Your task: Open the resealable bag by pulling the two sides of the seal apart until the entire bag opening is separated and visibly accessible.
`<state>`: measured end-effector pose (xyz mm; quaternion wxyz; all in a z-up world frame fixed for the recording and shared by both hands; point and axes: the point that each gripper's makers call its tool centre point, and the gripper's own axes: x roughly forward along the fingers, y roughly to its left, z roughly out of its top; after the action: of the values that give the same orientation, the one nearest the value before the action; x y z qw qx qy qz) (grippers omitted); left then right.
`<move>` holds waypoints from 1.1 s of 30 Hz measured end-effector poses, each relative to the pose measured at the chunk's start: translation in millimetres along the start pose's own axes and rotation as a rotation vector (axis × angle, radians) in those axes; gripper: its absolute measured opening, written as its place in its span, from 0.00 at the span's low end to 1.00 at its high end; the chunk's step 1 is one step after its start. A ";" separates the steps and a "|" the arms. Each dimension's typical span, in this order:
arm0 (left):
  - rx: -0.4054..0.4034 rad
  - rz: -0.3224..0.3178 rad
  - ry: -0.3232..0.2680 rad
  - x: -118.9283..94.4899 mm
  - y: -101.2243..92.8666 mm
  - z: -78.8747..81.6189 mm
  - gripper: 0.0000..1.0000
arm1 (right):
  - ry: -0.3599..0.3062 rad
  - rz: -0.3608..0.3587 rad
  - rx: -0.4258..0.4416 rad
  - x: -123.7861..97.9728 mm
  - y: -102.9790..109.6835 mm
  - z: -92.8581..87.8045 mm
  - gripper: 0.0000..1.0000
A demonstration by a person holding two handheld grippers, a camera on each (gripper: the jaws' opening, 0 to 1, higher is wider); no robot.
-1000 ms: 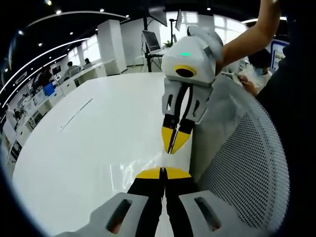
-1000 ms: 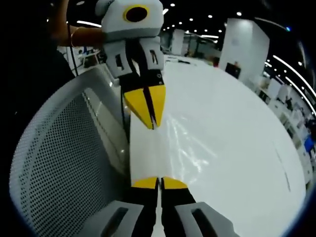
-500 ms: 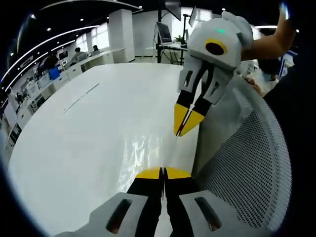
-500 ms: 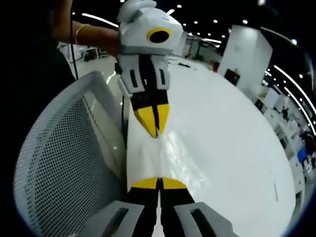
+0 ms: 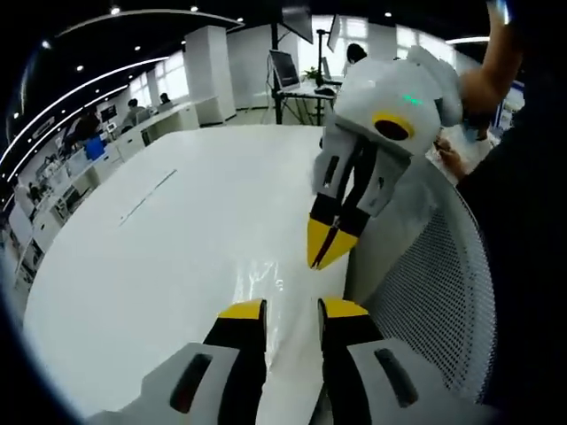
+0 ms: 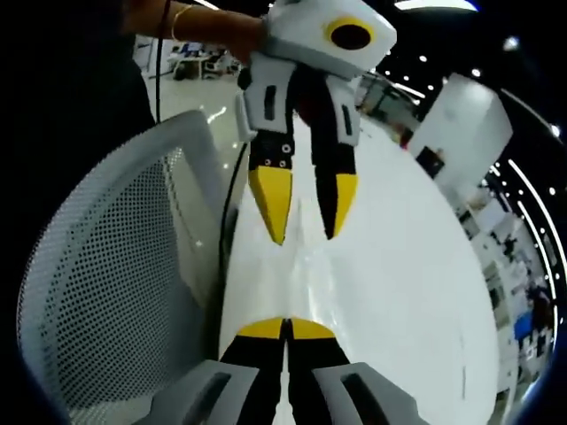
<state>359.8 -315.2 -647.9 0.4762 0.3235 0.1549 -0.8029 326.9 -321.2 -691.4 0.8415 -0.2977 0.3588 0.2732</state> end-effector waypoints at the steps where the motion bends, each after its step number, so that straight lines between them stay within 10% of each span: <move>1: 0.012 -0.002 0.000 1.7 0.4 3.4 0.16 | 0.002 0.004 -0.012 0.4 1.2 0.1 0.00; 23: 0.075 -0.194 0.211 50.0 -24.0 -24.1 0.03 | 0.022 0.040 -0.082 3.2 14.2 0.0 0.00; 33: 0.029 -0.139 0.226 51.0 -14.1 -24.4 0.00 | 0.026 0.027 -0.070 2.8 12.5 -2.1 0.00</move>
<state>339.5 -328.5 -700.9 0.3942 0.4070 0.2181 -0.7946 319.2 -313.6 -698.6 0.8221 -0.3254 0.3640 0.2929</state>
